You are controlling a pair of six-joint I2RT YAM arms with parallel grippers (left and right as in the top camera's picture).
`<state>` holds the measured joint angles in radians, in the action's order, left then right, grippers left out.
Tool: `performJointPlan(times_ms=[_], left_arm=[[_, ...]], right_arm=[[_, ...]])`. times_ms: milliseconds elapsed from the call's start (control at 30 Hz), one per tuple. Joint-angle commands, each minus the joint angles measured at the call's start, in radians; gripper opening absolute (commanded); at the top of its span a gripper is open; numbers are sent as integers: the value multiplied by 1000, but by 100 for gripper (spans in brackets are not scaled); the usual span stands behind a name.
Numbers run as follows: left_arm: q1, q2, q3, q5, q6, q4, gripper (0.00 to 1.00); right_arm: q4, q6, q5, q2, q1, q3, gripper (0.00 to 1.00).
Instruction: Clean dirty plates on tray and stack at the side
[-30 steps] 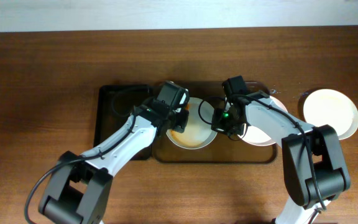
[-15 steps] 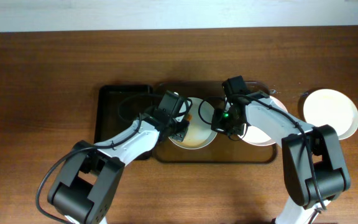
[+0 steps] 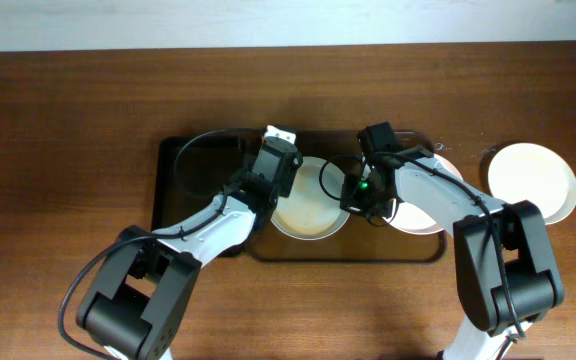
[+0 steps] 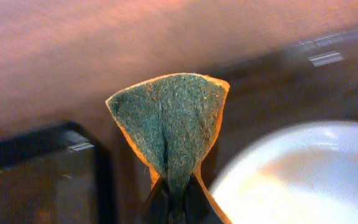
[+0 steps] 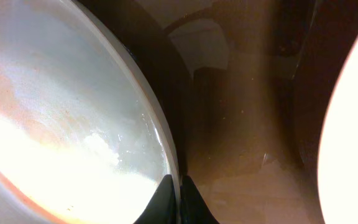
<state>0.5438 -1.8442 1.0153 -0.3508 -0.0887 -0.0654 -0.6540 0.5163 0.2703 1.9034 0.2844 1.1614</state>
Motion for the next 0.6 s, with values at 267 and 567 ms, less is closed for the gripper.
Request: performJointPlan(times_ms=[267,567], left_arm=[[-2,-33,0,472,2,32,0],[-3,-129,1,212,88,-54,0]], right_arm=[[-10,-10,-20,6,4,-17,4],[-3,-10,-20,6,5,-17,4]])
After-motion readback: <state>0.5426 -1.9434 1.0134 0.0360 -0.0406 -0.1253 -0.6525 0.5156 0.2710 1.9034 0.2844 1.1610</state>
